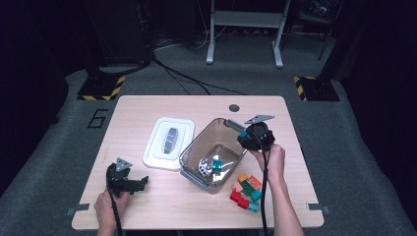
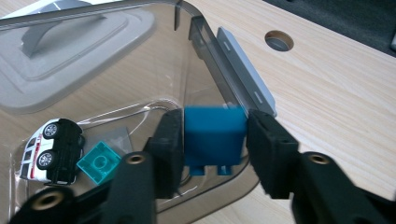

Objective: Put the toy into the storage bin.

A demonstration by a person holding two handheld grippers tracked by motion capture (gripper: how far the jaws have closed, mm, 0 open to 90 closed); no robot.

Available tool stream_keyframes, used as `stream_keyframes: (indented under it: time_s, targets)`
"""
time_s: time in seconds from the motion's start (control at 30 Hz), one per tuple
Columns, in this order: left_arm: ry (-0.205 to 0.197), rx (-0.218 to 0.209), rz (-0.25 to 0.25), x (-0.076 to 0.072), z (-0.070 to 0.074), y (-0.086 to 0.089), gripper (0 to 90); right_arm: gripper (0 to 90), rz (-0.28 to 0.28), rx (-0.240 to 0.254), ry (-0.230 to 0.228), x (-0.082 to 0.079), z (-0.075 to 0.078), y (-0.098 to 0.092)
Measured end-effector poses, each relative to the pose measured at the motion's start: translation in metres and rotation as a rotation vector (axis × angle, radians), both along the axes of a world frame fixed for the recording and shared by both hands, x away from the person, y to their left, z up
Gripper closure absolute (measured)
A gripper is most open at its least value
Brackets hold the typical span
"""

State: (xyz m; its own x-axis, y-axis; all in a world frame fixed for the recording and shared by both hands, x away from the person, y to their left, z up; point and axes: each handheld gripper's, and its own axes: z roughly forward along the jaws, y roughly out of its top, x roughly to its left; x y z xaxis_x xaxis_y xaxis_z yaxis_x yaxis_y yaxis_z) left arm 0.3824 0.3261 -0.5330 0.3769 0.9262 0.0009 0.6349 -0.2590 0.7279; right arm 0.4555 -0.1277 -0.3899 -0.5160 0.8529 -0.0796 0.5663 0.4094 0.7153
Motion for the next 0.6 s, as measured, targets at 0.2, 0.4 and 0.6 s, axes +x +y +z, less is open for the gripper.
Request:
stream_keyframes:
  time_s: [0.2, 0.4, 0.6]
  targets:
    - [0.0, 0.0, 0.0, 0.0, 0.0, 0.0, 0.0, 44.0, -0.028, 0.038, 0.002, -0.007, 0.005, -0.007]
    - [0.002, -0.001, 0.001, 0.0, 0.0, 0.0, 0.0, 27.7, -0.019, 0.085, -0.005, -0.023, 0.014, -0.021]
    - [0.002, -0.001, 0.001, 0.0, 0.0, 0.0, 0.0, 13.0, 0.006, 0.124, 0.0, -0.046, 0.014, -0.041]
